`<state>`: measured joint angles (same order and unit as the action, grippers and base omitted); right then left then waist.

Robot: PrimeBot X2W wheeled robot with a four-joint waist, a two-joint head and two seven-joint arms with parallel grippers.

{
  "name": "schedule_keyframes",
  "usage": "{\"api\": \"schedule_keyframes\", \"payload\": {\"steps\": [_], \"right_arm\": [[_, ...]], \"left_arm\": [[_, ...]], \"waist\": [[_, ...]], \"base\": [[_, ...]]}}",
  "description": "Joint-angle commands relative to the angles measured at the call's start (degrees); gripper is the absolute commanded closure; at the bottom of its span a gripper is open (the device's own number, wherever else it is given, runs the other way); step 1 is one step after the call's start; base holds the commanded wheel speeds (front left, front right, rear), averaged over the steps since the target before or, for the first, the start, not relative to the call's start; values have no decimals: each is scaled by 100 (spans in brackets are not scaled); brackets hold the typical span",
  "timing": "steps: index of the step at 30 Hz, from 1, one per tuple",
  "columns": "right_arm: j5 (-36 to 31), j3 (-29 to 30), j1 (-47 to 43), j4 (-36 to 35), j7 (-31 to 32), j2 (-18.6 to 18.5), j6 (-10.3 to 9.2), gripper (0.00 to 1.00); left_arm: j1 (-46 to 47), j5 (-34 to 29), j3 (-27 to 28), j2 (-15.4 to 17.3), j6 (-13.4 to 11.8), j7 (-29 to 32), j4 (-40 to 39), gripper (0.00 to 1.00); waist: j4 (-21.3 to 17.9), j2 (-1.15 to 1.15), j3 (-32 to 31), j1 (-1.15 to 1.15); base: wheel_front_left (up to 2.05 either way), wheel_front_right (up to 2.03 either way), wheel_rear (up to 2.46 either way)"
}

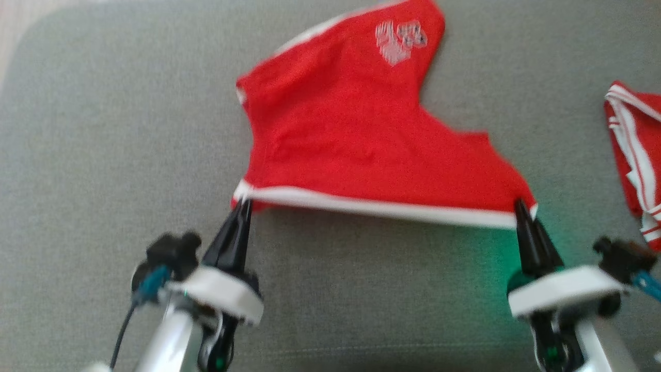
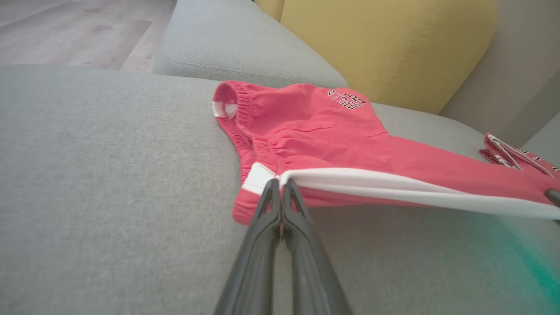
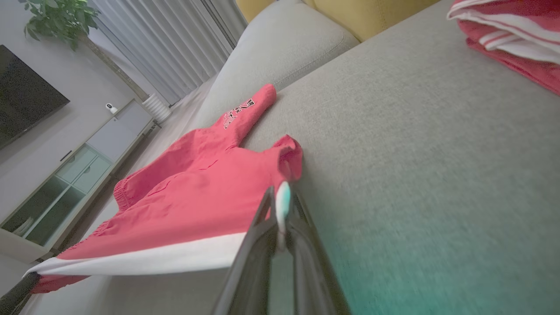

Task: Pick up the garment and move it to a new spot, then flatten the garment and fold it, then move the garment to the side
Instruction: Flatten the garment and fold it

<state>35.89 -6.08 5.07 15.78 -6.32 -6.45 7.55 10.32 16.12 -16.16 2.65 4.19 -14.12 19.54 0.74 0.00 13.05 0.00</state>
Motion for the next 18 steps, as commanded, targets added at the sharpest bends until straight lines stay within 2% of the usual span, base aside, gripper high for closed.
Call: {"api": "schedule_keyframes", "payload": {"steps": [1, 3, 4, 5, 10, 13, 18], "right_arm": [[-77, 141, -172, -279, 55, -74, -6, 100], [-225, 380, -588, -730, 340, 27, -6, 100], [-375, 584, -966, -1183, 650, 126, -6, 100], [-375, 584, -966, -1183, 650, 126, -6, 100], [-593, 976, -1539, -2106, 1307, 291, -6, 100], [-640, 1119, -1595, -2365, 1539, 333, -6, 100], [-607, 1264, -1351, -2397, 1753, 353, -6, 100]], "left_arm": [[-38, -14, 350, 267, -179, -11, -268, 100], [-401, 23, 389, 310, -286, 102, -605, 100], [-756, 57, 414, 338, -398, 256, -973, 100], [-756, 57, 414, 338, -398, 256, -973, 100], [-1370, 87, 412, 381, -622, 614, -1814, 100], [-1497, 105, 379, 386, -678, 779, -2105, 100], [-1392, 140, 324, 401, -658, 941, -2265, 100]], "waist": [[-40, 0, -187, 0], [-43, 0, -300, 0], [-43, 0, -399, 0], [-43, 0, -399, 0], [-30, 0, -535, 0], [-5, 0, -563, 0], [41, 0, -489, 0]], "base": [[0, 0, 0], [0, 0, 0], [0, 0, 0], [0, 0, 0], [0, 0, 0], [0, 0, 0], [0, 0, 0]]}}
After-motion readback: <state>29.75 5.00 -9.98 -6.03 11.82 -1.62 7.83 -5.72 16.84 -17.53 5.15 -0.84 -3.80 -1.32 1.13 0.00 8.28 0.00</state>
